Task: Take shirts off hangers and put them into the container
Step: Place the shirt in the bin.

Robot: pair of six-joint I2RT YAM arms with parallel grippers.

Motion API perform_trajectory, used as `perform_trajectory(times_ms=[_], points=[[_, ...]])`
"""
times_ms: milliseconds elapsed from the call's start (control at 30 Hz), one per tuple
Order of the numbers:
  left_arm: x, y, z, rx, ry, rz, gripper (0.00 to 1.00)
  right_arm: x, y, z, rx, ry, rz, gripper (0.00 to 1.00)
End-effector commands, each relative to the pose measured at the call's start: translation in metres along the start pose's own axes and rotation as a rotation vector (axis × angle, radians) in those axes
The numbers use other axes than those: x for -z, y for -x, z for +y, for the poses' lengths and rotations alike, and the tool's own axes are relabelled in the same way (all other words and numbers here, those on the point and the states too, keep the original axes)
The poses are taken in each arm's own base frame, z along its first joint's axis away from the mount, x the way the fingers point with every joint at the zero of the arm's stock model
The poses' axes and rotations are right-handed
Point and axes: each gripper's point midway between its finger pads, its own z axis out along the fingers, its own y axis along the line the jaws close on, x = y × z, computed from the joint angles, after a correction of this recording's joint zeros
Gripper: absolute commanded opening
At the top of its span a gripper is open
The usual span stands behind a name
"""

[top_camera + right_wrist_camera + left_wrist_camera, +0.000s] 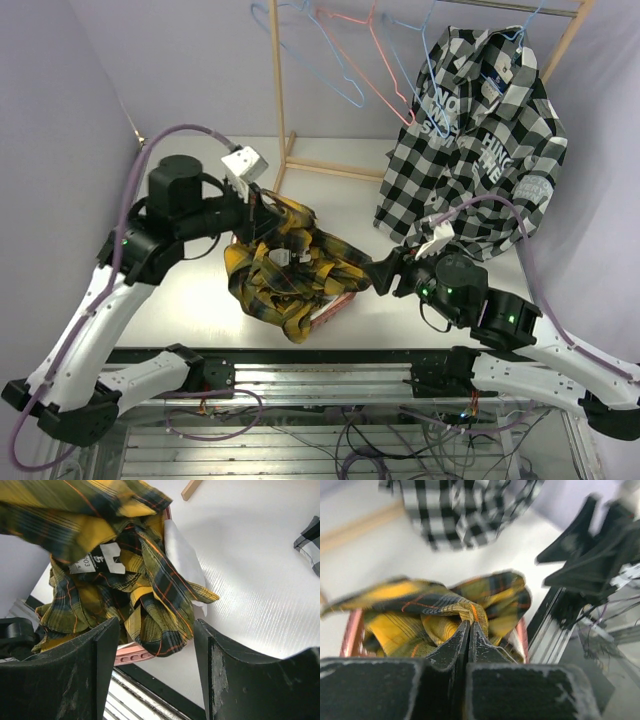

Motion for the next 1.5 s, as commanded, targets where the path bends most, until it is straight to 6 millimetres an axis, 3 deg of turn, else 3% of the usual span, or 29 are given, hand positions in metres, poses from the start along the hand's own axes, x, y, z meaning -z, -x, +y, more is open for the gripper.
perform_trajectory(times_ms=[0, 67, 267, 467, 633, 767, 833, 1033, 1167, 1333, 1467], points=[[-0.007, -0.088, 0.031, 0.12, 0.127, 0.313, 0.07, 0.003, 0.006, -0.002, -0.014, -0.011, -0.025, 0.61], [-0.013, -0.119, 0.033, 0.166, 0.114, 0.412, 0.07, 0.003, 0.006, -0.004, -0.005, -0.02, -0.023, 0.61], [-0.038, -0.184, 0.06, 0.265, 0.191, 0.564, 0.07, 0.008, 0.01, -0.01, 0.003, -0.049, -0.034, 0.6], [-0.071, -0.258, 0.071, 0.419, 0.199, 0.689, 0.07, 0.033, 0.036, -0.026, -0.028, -0.097, -0.118, 0.6], [-0.075, -0.319, 0.103, 0.465, 0.41, 0.816, 0.07, 0.041, 0.041, -0.035, -0.03, -0.125, -0.142, 0.6], [-0.069, -0.327, 0.129, 0.478, 0.611, 0.839, 0.07, 0.037, 0.039, -0.035, -0.017, -0.14, -0.129, 0.6], [-0.069, -0.33, 0.133, 0.499, 0.648, 0.833, 0.08, 0.034, 0.038, -0.035, -0.013, -0.144, -0.129, 0.6], [-0.08, -0.362, 0.125, 0.609, 0.619, 0.884, 0.12, 0.035, 0.038, -0.036, -0.014, -0.143, -0.136, 0.6], [-0.078, -0.374, 0.131, 0.609, 0.662, 0.944, 0.14, 0.042, 0.041, -0.039, -0.026, -0.14, -0.145, 0.6], [-0.073, -0.354, 0.148, 0.569, 0.753, 0.879, 0.15, 0.05, 0.042, -0.04, -0.039, -0.127, -0.151, 0.6], [-0.074, -0.332, 0.147, 0.545, 0.73, 0.829, 0.24, 0.051, 0.039, -0.039, -0.032, -0.116, -0.135, 0.6]])
